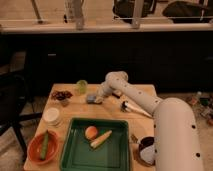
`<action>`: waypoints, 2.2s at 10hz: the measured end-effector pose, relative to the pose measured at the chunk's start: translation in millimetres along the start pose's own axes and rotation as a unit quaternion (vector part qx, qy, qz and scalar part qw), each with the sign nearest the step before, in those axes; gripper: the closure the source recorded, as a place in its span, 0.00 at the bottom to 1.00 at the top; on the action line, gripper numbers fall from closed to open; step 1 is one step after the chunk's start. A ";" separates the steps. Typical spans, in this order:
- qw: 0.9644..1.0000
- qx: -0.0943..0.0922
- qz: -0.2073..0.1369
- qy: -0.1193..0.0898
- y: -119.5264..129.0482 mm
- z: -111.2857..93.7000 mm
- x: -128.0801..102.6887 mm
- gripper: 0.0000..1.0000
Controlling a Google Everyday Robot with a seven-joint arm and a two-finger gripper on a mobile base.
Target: Place sponge in plastic cup
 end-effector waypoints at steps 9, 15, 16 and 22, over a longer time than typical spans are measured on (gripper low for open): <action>0.989 0.129 -0.066 -0.011 -15.7 -90.7 -48.6 1.00; 0.976 0.181 -0.119 -0.026 -21.2 -95.5 -75.8 1.00; 0.974 0.182 -0.129 -0.028 -24.0 -95.0 -82.7 1.00; 0.968 0.182 -0.168 -0.049 -48.5 -83.3 -108.5 1.00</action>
